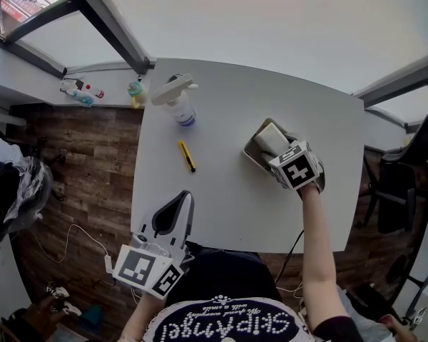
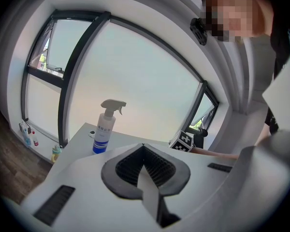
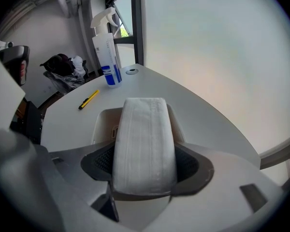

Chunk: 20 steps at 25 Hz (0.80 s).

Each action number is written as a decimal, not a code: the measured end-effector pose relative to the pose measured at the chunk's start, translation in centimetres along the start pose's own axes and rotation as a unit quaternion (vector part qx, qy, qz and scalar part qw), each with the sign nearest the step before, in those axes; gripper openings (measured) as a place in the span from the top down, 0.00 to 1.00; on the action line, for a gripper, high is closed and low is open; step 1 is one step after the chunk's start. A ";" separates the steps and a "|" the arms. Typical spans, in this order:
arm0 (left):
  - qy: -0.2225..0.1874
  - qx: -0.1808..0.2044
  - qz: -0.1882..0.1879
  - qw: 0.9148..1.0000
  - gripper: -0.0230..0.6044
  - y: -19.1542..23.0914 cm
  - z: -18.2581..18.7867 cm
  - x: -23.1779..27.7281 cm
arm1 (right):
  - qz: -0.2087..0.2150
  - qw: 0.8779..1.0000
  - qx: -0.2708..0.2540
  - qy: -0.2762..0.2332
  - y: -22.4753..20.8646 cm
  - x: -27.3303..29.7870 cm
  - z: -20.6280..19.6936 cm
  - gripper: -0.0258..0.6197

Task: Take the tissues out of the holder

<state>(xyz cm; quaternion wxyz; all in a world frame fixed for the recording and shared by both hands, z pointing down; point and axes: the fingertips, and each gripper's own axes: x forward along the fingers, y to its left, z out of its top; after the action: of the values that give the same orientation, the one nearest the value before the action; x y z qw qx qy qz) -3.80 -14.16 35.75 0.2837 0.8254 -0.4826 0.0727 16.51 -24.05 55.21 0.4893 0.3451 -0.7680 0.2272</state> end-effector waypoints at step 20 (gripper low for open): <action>-0.001 -0.004 0.002 1.000 0.96 1.0 -0.3 -0.5 | -0.003 1.000 -0.024 0.002 0.4 0.2 -0.7 0.52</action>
<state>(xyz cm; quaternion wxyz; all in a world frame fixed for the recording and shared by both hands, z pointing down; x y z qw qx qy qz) -4.87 -13.99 36.21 0.2865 0.8234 -0.4848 0.0701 16.56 -23.38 55.69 0.4997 0.3353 -0.7711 0.2081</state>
